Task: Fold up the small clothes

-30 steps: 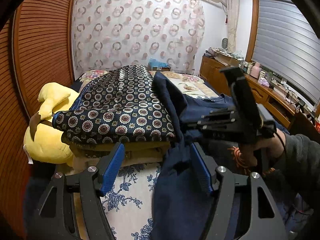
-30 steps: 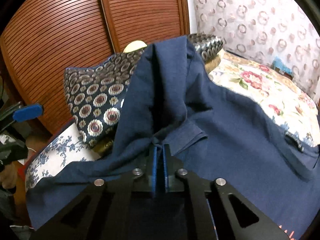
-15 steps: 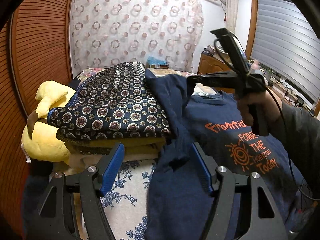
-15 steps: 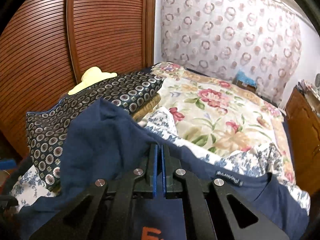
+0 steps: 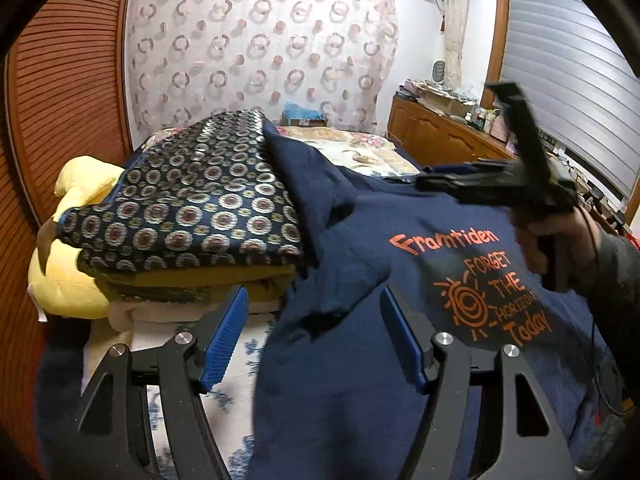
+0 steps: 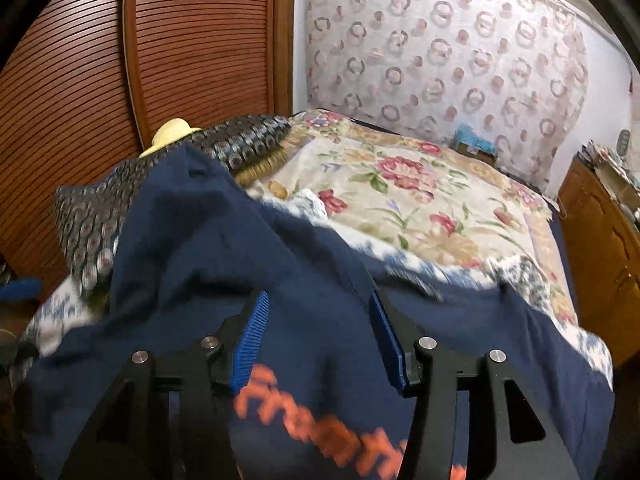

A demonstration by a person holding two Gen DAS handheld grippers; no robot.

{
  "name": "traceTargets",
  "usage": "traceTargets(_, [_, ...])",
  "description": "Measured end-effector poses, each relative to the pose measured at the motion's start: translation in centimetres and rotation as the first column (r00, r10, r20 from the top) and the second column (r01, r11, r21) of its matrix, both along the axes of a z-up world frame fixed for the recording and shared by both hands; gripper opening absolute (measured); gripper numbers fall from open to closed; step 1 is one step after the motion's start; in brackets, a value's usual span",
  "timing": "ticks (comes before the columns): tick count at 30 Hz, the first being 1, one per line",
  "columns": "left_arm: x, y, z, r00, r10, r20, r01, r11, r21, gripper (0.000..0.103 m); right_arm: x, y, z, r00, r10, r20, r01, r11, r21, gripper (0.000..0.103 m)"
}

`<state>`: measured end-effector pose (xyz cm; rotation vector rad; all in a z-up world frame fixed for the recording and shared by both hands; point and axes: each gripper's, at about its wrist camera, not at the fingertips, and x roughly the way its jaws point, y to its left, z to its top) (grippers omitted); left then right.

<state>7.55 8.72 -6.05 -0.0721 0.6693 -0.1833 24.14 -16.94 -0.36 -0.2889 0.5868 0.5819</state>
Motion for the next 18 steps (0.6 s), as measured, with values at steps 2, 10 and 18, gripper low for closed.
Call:
traceTargets(2, [0.2, -0.5, -0.1, 1.000, -0.007, -0.004, 0.007, 1.000, 0.003, 0.069, -0.9, -1.6, -0.1, 1.000, -0.012, -0.001, 0.012, 1.000, -0.005, 0.054])
traceTargets(10, [1.1, -2.9, -0.3, 0.999, -0.046, -0.028, 0.046, 0.999, 0.027, 0.069, -6.3, -8.6, 0.9, 0.997, -0.083, 0.004, 0.083, 0.996, 0.020, 0.055])
traceTargets(18, [2.3, -4.9, -1.3, 0.994, -0.081, -0.072, 0.085, 0.995, 0.052, 0.069, -10.3, -15.8, -0.1, 0.970, -0.241, 0.006, 0.241, 0.970, 0.041, 0.055])
